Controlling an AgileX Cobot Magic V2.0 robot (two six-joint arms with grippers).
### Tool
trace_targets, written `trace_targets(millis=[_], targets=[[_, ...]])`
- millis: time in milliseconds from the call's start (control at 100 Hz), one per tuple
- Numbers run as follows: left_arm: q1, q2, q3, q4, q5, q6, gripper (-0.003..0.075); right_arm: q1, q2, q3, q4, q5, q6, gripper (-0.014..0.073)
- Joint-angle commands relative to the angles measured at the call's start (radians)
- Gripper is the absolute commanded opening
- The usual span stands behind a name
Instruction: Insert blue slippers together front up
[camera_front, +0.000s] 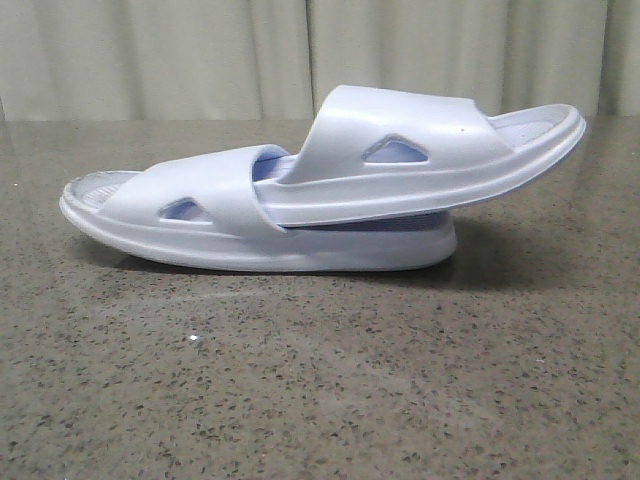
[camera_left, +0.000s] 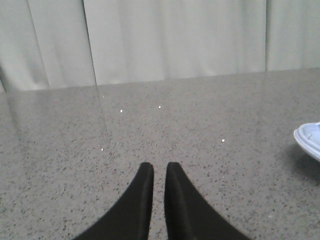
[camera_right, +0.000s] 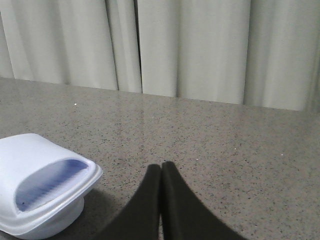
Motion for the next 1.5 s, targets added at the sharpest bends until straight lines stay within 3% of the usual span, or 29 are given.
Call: trace_targets(millis=[0, 1490], targets=[[0.011, -0.029, -0.001, 0.009, -0.081, -0.016, 0.0016, -0.001, 0.003, -0.030, -0.010, -0.068, -0.011, -0.0107], [0.011, -0.029, 0.049, 0.041, -0.102, -0.027, 0.0016, -0.001, 0.003, -0.022, -0.010, -0.068, -0.011, -0.0107]])
